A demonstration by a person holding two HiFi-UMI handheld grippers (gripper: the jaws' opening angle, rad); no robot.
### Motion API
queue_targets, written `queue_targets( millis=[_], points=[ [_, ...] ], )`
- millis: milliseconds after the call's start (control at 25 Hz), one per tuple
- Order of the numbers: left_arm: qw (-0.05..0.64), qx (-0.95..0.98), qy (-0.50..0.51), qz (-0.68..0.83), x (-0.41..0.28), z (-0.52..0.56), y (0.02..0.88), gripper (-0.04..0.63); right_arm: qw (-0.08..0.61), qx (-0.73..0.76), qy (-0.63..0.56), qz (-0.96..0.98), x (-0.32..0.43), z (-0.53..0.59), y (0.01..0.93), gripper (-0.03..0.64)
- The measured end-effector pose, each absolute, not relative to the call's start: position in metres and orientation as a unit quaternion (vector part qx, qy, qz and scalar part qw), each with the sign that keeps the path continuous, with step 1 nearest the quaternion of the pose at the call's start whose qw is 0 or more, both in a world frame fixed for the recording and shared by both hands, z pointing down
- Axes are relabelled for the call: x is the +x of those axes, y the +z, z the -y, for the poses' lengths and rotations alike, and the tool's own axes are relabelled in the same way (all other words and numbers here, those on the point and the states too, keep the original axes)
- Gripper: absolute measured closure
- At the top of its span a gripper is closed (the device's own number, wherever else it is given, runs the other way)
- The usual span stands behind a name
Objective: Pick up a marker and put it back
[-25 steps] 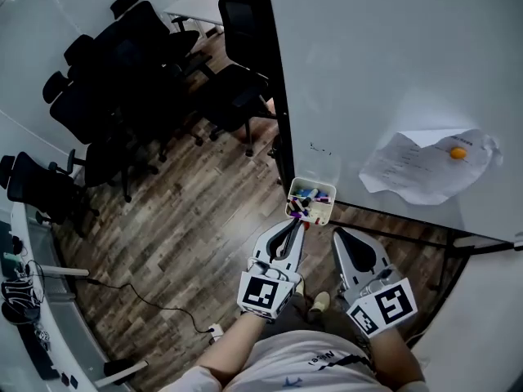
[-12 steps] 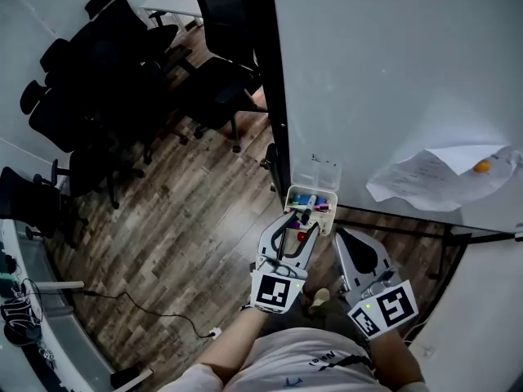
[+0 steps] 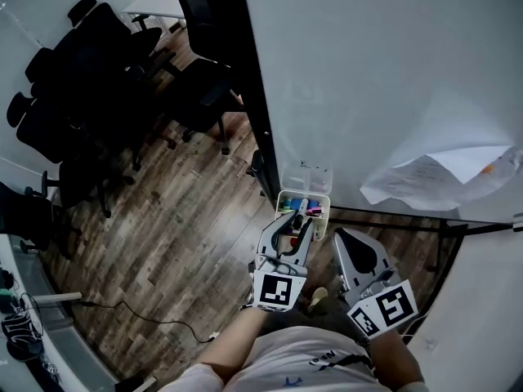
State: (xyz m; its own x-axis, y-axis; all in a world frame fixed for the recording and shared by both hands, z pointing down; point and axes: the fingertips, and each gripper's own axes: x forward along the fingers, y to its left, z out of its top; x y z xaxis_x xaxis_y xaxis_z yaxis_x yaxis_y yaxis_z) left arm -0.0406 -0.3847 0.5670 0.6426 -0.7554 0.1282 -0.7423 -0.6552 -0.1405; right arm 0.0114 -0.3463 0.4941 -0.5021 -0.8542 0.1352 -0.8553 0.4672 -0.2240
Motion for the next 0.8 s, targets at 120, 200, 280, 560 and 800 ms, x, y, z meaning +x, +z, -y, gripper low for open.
queue_targets(
  millis=[120,200,280,560,800],
  points=[
    [0.038,-0.903,-0.087,-0.418,-0.042,0.385,0.567,0.512,0.004,0.500,0.134,0.855,0.013,0.346,0.496,0.606],
    [0.035,-0.904,-0.085,-0.419,-0.041,0.385,0.567,0.513,0.005,0.501,0.134,0.855,0.013,0.345,0.496,0.606],
    [0.038,-0.905,-0.080,-0.417,-0.040,0.384,0.561,0.514,0.005,0.500,0.133,0.856,0.014,0.344,0.494,0.606],
    [0.047,-0.904,-0.075,-0.419,-0.037,0.373,0.527,0.514,-0.005,0.493,0.127,0.861,0.020,0.335,0.472,0.606],
    [0.017,-0.900,-0.062,-0.431,-0.036,0.349,0.492,0.514,-0.014,0.477,0.115,0.871,0.029,0.318,0.445,0.606]
  ],
)
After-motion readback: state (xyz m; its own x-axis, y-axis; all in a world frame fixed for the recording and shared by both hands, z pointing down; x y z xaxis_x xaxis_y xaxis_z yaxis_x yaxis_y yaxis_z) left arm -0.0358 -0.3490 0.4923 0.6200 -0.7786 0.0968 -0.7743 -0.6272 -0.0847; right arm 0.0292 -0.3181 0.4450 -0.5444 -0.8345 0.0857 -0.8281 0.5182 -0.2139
